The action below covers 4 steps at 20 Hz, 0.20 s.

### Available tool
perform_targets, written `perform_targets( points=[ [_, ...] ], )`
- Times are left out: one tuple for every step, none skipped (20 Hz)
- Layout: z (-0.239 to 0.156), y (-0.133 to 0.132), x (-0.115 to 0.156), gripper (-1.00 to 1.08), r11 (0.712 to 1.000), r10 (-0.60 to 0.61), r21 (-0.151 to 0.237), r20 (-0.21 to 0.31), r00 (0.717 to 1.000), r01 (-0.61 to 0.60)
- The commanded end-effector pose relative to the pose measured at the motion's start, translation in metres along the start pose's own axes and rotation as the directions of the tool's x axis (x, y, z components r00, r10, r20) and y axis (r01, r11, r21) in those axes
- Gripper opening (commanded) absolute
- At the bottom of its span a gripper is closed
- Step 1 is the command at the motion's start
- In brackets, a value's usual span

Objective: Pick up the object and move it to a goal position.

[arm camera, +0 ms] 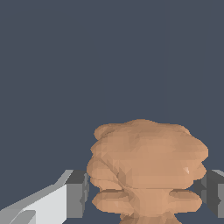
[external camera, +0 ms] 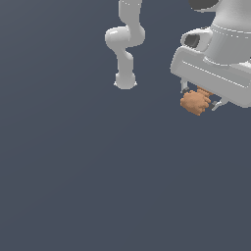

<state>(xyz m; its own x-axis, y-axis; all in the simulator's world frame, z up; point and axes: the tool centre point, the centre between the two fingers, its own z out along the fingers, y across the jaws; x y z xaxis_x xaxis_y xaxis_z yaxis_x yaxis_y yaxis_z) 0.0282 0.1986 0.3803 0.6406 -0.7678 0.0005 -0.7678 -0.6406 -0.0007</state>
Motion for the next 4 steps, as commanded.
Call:
perform_targets(
  points=[
    [-0.0028, -0.001, -0.0005, -1.0, 1.0, 0.0, -0.001, 0.0, 1.0, 0.0],
    [-0.0029, -0.0012, -0.0005, -1.0, 1.0, 0.0, -0.001, 0.0, 1.0, 0.0],
    [-0.0026, -0.0013, -0.0003, -1.0, 1.0, 0.0, -0.001, 0.0, 1.0, 0.0],
    [-0.0023, -0.0013, -0.0002, -1.0, 1.0, 0.0, -0.001, 0.0, 1.0, 0.0]
  ],
)
